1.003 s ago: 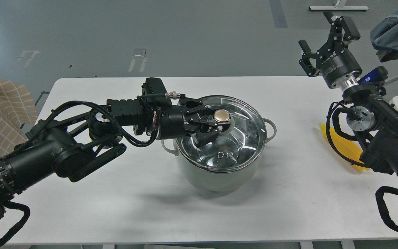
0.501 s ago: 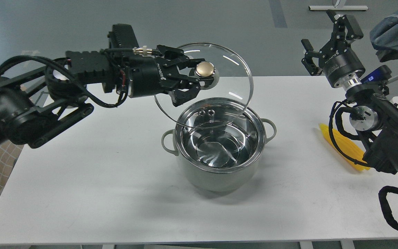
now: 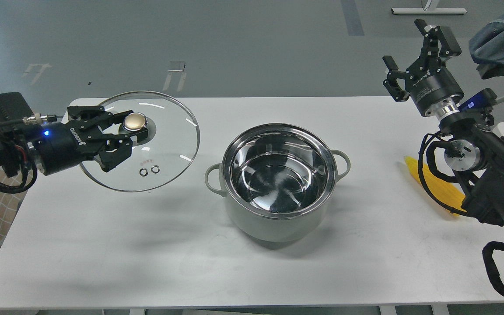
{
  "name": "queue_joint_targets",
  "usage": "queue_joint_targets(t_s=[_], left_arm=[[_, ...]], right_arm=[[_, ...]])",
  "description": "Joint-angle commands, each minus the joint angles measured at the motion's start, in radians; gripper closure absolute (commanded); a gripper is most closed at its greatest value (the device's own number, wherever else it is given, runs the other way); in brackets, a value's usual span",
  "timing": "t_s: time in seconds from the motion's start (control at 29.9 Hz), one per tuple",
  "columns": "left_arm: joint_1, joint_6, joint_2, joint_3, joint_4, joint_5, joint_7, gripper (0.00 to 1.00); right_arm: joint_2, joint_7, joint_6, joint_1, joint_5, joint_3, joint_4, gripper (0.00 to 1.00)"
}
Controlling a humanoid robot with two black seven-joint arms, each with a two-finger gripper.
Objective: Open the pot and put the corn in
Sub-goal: 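Lift the glass lid off the pot and carry it toward the left arm, then lower the glass lid onto the table beside the pot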
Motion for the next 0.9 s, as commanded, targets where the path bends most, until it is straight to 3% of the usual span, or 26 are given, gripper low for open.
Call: queue_joint_targets(t_s=[0.0, 0.2, 0.53, 0.87], left_arm=[[0.036, 0.023, -0.018, 0.007, 0.098, -0.019, 0.0, 0.96], [0.085, 0.074, -0.134, 0.01, 0.26, -0.077, 0.0, 0.94], [0.135, 0.287, -0.259, 0.024, 0.429, -0.076, 0.0, 0.93], [0.149, 0.287, -0.3, 0.058, 0.489, -0.085, 0.0, 0.88]], right_arm=[[0.001, 0.0, 0.0, 0.0, 0.0, 0.0, 0.0, 0.01], [0.006, 0.0, 0.0, -0.005, 0.0, -0.002, 0.0, 0.01], [0.003, 0.0, 0.0, -0.006, 0.0, -0.002, 0.0, 0.01], [0.006, 0.0, 0.0, -0.008, -0.001, -0.003, 0.0, 0.01]])
